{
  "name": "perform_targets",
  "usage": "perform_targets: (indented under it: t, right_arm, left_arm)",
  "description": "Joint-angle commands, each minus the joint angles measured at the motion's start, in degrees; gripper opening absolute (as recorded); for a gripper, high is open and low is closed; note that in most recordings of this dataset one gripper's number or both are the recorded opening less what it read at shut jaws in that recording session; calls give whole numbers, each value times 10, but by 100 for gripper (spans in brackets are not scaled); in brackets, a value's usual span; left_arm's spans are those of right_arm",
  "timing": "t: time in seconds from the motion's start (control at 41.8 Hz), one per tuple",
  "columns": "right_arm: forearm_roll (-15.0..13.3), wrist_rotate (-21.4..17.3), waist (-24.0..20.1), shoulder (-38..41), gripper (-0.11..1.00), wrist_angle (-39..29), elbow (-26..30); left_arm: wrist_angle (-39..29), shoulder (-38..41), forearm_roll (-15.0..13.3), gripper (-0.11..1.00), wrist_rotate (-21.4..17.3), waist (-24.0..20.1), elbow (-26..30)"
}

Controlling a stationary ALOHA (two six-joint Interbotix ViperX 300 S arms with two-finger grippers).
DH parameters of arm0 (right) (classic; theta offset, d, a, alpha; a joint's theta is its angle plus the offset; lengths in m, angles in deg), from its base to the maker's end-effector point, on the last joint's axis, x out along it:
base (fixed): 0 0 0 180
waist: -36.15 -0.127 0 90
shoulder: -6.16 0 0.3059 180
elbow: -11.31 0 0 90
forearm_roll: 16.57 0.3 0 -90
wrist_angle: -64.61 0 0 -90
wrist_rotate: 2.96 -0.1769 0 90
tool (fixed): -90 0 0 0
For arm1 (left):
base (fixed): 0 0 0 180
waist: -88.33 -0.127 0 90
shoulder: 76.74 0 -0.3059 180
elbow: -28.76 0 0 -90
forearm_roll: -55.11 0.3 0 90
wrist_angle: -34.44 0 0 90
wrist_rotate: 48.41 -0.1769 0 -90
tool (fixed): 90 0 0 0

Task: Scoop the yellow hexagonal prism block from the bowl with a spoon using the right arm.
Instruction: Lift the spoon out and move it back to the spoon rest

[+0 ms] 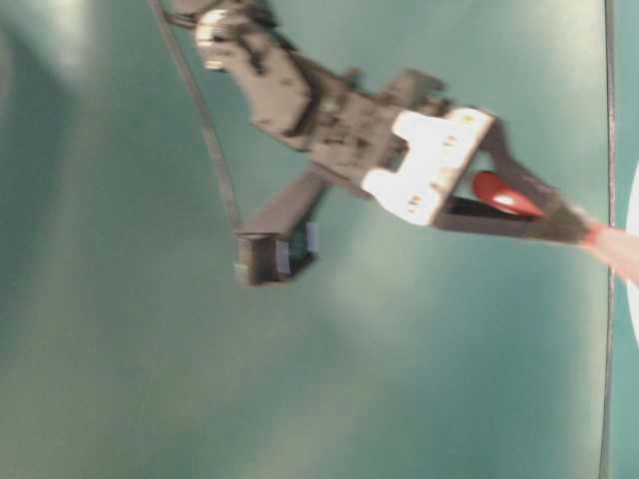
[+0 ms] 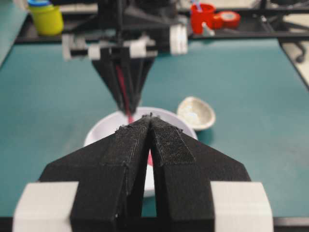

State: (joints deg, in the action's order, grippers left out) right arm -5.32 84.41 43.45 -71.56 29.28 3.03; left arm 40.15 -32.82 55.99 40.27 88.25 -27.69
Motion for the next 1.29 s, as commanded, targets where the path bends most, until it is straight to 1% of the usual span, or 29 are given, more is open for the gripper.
perform_targets:
  t: [0.0, 0.144, 0.263, 0.383, 0.526, 0.718, 0.909, 1.077, 1.268]
  right_arm:
    - [0, -4, -3, -47, 7, -40, 19]
    - [0, -7, -14, -89, 7, -78, 10]
    - [0, -15, -32, -123, 7, -87, -21]
    - [0, -37, -45, -156, 7, -86, -61]
    - [0, -76, -63, -197, 7, -75, -113]
    - [0, -120, -87, -224, 7, -19, -199]
    - [0, -142, -97, -217, 7, 63, -263]
    - [1, -150, -103, -206, 7, 106, -284]
    - [2, -150, -115, -185, 7, 116, -282]
  left_arm:
    - [3, 3, 2, 1, -1, 0, 15]
    - [2, 4, 2, 1, -1, -1, 15]
    - [3, 3, 2, 1, -1, 0, 16]
    - [2, 3, 2, 1, -1, -1, 16]
    - [3, 4, 2, 1, -1, 0, 15]
    - [3, 3, 2, 1, -1, -1, 15]
    - [3, 3, 2, 1, -1, 0, 15]
    - [3, 3, 2, 1, -1, 0, 15]
    - [3, 3, 2, 1, -1, 0, 16]
